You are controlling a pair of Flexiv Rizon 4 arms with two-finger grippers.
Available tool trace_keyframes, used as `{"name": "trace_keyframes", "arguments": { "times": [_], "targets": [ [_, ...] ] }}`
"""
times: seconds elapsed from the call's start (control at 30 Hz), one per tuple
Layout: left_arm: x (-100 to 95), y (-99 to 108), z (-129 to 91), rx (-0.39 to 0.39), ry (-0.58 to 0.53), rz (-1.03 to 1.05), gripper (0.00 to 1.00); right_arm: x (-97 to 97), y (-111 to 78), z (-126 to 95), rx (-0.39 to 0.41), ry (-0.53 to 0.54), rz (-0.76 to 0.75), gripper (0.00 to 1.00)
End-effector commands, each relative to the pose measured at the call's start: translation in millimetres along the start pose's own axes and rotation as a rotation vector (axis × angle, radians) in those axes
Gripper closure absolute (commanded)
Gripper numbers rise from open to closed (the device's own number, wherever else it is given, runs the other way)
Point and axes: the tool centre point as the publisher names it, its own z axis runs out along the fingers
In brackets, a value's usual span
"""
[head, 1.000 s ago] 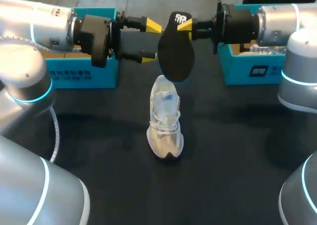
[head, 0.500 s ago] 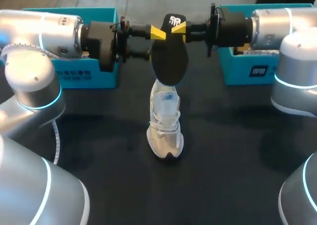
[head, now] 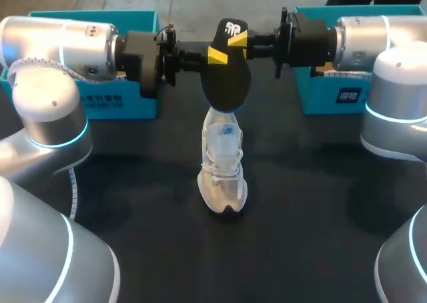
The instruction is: Take the shoe out of the shoebox, open the shoe tongue, remove and reinsert the insole, then place the shoe into the shoebox
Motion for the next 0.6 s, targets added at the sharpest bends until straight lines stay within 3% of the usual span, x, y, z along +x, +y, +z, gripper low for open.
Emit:
{"name": "trace_keyframes", "arguments": {
  "times": [0.03, 0.4, 0.6],
  "targets": [
    [0.0, -0.6, -4.1, -0.010, -0.013, -0.001, 1.00, -0.4, -3.8, -0.6, -0.002, -0.008, -0.023, 0.00],
    [-3.3, -4.3, -22.5, -0.011, -0.046, -0.020, 1.00, -7.9, -30.0, -34.7, -0.012, -0.040, -0.071, 0.00],
    [-3.8, -3.3, -32.8, -0.028, -0.045, -0.025, 1.00, -7.3, -47.2, -57.9, 0.020, -0.043, -0.182, 0.00]
  ]
}}
